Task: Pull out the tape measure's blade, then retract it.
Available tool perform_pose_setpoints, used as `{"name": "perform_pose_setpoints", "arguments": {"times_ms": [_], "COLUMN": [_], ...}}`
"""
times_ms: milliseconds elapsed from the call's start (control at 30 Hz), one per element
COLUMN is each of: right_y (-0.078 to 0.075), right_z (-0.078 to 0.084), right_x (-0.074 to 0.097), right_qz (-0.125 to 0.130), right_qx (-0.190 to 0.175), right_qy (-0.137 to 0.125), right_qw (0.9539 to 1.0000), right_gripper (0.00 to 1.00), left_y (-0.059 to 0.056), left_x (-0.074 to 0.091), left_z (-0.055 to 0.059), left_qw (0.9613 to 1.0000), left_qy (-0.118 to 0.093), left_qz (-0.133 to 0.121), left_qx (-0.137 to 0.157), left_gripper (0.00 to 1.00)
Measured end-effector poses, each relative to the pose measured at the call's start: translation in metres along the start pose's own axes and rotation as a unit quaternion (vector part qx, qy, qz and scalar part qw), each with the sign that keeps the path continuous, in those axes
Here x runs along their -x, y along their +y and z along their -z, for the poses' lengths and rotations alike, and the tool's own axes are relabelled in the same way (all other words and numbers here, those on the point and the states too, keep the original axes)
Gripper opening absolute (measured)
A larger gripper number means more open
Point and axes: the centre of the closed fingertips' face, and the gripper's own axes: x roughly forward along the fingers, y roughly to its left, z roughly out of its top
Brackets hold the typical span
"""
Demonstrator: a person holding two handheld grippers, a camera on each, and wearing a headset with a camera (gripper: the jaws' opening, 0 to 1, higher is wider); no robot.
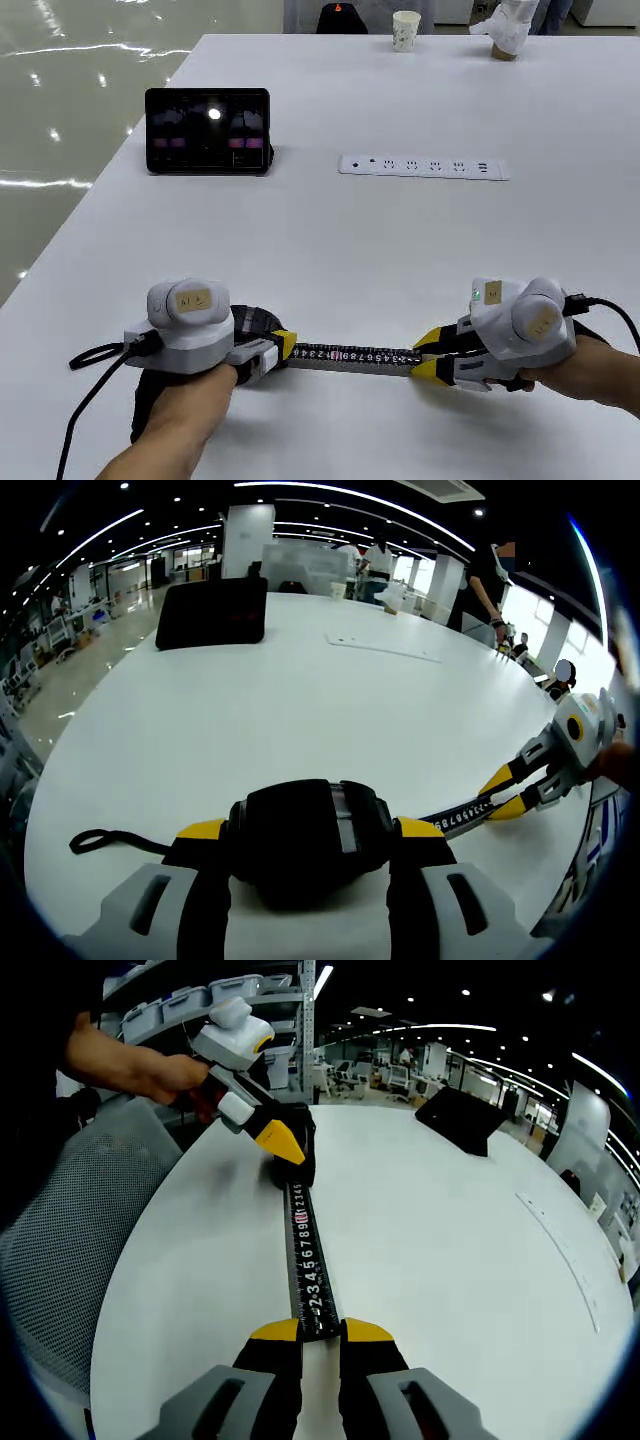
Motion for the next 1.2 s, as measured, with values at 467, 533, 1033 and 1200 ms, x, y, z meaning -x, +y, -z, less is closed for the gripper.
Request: {"name": "perform_pose_setpoints", "arguments": {"times_ms": [467,533,1033,1200], "right_y": [0.005,0.005,0.011,0.011], "right_z": [-0.012,-0.014,-0.028,-0.030], "right_x": [-0.013,-0.015,-0.029,-0.031], "right_qz": [-0.005,-0.006,-0.010,-0.011], "right_qx": [0.003,0.003,0.012,0.012], "right_qy": [-0.003,-0.004,-0.006,-0.007], "right_qw": [1.0000,1.0000,0.9999,0.9998], "right_gripper": [0.10,0.10,0.10,0.10], "left_y": [-0.001,0.000,-0.001,-0.001], "left_x": [0.000,0.000,0.000,0.000], "left_z": [0.000,0.000,0.000,0.000], "left_qw": [1.0000,1.0000,1.0000,0.9999], "left_qy": [-0.001,-0.001,-0.001,0.001], "left_qz": [0.004,0.005,0.009,0.010], "left_qx": [-0.001,-0.002,-0.004,-0.004], "left_gripper": [0.58,0.58,0.58,0.59]}}
